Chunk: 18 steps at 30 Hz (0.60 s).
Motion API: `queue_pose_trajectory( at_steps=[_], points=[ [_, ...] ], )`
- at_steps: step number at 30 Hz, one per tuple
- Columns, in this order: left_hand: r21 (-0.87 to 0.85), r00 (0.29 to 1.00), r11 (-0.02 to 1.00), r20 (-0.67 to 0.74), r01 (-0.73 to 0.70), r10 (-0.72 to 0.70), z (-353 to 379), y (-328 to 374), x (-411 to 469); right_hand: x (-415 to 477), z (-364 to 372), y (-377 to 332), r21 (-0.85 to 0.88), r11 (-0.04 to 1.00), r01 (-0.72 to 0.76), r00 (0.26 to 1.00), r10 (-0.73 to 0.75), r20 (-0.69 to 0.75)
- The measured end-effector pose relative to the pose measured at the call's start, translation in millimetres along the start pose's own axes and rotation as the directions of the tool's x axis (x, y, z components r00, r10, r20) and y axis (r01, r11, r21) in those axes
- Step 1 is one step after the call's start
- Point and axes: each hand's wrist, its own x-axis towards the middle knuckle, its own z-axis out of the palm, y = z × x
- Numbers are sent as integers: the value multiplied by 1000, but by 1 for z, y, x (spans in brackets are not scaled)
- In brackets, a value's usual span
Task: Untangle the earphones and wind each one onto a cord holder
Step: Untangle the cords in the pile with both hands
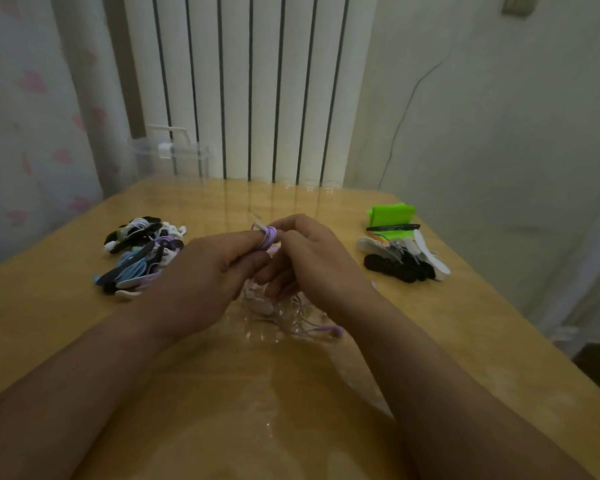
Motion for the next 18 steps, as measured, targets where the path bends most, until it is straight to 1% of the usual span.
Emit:
queue_pose_trajectory(
  at_steps=[2,4,5,6,8,10,11,12,13,15,17,18],
  points=[
    [-195,995,976,4,95,-96,1,1,1,10,-20,1,-192,981,19,988,-48,-149],
    [-295,988,945,-18,144,-156,0,5,2,25,-46,5,-412,910,-52,952,-80,-297],
    [-315,985,937,-29,152,-170,0,6,4,31,-59,6,-509,852,-119,943,-64,-327],
    [-324,985,934,-30,153,-171,0,6,4,36,-71,10,-602,774,-195,943,-21,-333],
    [-330,985,930,-2,165,-175,-1,6,4,39,-88,20,-742,598,-303,939,53,-340],
    [-319,979,926,40,201,-198,-1,5,2,34,-98,29,-832,413,-369,928,121,-352],
    [-302,977,929,55,213,-206,1,4,2,31,-101,32,-856,339,-391,920,134,-368],
    [-287,975,932,62,221,-212,2,2,1,29,-103,34,-871,287,-399,917,134,-376],
    [-283,975,933,66,224,-214,2,2,0,28,-104,37,-880,257,-400,916,129,-379],
    [-275,974,934,68,226,-216,2,3,0,31,-107,43,-901,230,-369,929,98,-356],
    [-271,972,934,66,234,-225,0,6,0,34,-109,44,-911,212,-354,935,118,-336],
    [-282,969,927,73,247,-236,-1,8,0,37,-112,46,-912,223,-345,937,139,-320]
  ],
)
